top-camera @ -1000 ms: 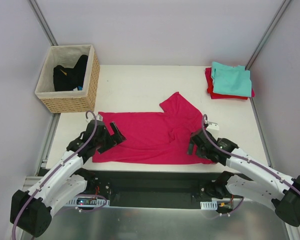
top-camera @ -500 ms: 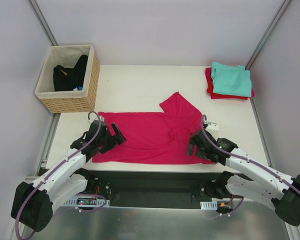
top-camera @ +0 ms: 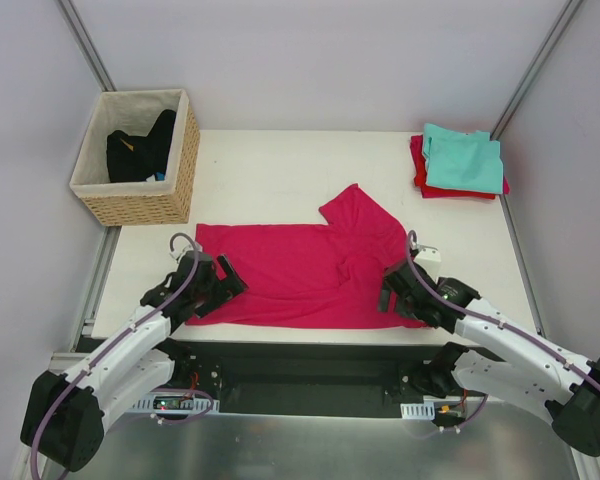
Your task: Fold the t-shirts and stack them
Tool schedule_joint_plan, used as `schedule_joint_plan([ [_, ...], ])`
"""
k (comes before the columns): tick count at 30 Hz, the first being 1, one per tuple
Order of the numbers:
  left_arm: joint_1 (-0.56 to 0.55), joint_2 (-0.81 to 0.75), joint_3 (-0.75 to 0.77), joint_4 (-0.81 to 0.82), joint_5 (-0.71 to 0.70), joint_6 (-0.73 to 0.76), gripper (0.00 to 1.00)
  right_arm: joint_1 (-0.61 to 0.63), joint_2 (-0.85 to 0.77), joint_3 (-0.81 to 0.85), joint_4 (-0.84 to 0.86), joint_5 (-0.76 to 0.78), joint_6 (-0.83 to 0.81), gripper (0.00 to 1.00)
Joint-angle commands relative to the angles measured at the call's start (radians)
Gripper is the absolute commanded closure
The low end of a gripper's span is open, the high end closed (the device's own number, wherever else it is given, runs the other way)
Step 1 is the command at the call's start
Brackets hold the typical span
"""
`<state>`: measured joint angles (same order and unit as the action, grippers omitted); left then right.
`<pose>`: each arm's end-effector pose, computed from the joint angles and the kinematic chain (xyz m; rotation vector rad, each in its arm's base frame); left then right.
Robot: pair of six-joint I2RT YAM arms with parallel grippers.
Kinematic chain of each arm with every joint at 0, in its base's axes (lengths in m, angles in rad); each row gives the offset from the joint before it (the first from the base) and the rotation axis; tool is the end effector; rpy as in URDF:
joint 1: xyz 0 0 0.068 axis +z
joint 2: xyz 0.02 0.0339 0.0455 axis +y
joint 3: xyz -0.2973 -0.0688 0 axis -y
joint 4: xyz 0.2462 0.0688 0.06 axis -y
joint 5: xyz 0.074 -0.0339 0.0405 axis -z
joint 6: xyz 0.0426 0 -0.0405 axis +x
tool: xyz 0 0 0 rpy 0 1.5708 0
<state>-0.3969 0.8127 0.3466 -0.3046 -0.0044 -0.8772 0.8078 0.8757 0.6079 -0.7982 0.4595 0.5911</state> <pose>0.1349 -0.0563 0.1911 -0.5796 2.3574 -0.6063 0.1084 0.0861 0.2363 -0.1189 2.4701 -0.0319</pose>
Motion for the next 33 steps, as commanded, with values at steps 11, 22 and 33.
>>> schedule_joint_plan([
  [11, 0.012, -0.132, -0.069, -0.211, -0.019, -0.082, 0.01, 0.004, -0.034, 0.039, -0.061, 0.027, 0.012, 0.00],
  [22, 0.012, -0.247, 0.024, -0.317, -0.006, -0.068, 0.01, 0.005, -0.005, 0.107, -0.055, 0.060, -0.011, 0.00],
  [33, 0.020, 0.009, 0.504, -0.383, -0.275, 0.066, 0.01, -0.192, 0.300, 0.496, 0.151, 0.026, -0.264, 0.03],
])
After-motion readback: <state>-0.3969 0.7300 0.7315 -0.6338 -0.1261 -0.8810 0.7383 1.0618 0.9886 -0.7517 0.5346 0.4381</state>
